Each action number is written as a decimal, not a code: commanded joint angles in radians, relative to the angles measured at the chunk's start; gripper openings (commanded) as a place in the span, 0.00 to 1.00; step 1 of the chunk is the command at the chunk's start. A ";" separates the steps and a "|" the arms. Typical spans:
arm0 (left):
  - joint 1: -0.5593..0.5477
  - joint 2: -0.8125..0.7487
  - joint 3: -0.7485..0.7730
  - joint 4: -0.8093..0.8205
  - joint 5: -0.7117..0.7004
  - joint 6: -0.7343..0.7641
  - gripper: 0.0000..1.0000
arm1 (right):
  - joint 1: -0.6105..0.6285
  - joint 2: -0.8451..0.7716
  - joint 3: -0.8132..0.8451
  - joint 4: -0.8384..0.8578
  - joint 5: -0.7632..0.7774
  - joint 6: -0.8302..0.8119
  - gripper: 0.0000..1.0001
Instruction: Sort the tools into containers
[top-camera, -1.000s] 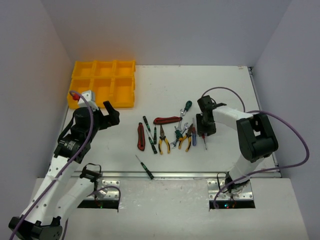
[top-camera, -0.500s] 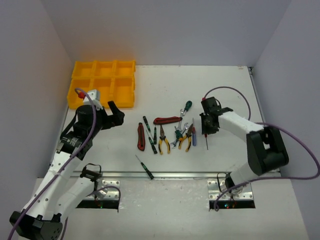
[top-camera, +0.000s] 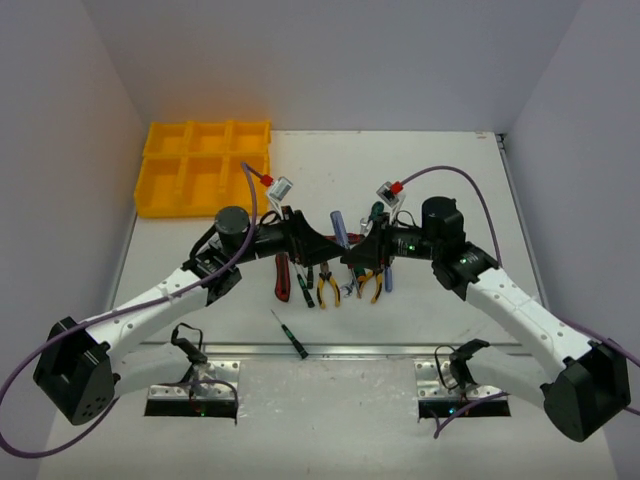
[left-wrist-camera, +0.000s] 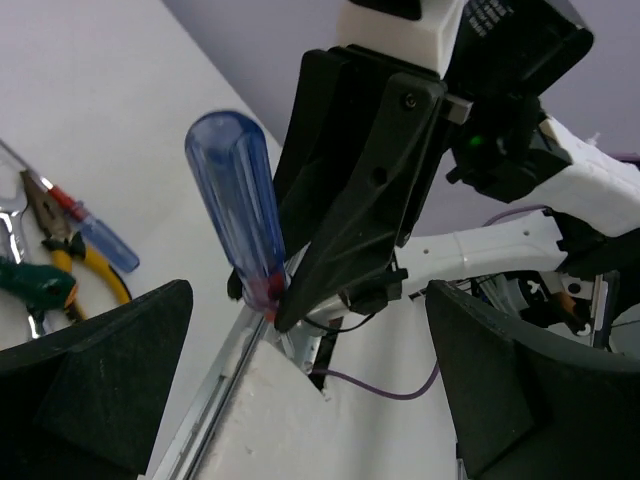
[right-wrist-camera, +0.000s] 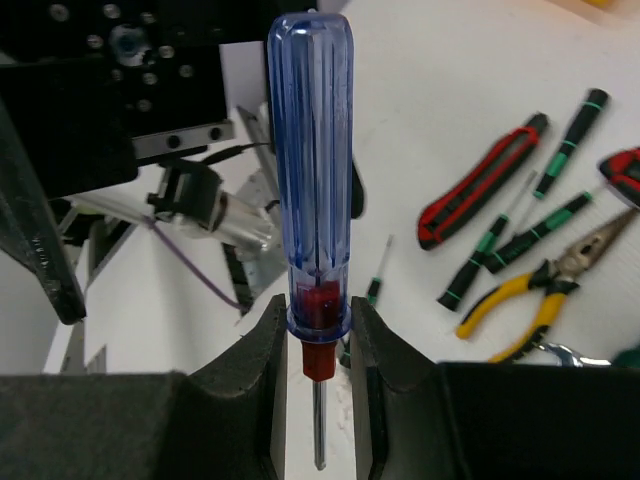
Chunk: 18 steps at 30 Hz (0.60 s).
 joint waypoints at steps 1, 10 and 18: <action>-0.020 0.008 0.051 0.201 -0.027 -0.019 0.94 | 0.015 -0.031 -0.008 0.213 -0.172 0.101 0.00; -0.063 0.069 0.062 0.229 -0.037 -0.028 0.16 | 0.049 0.005 0.001 0.296 -0.204 0.134 0.00; -0.066 0.089 0.243 -0.145 -0.347 0.104 0.00 | 0.048 -0.041 0.024 0.074 0.064 0.047 0.99</action>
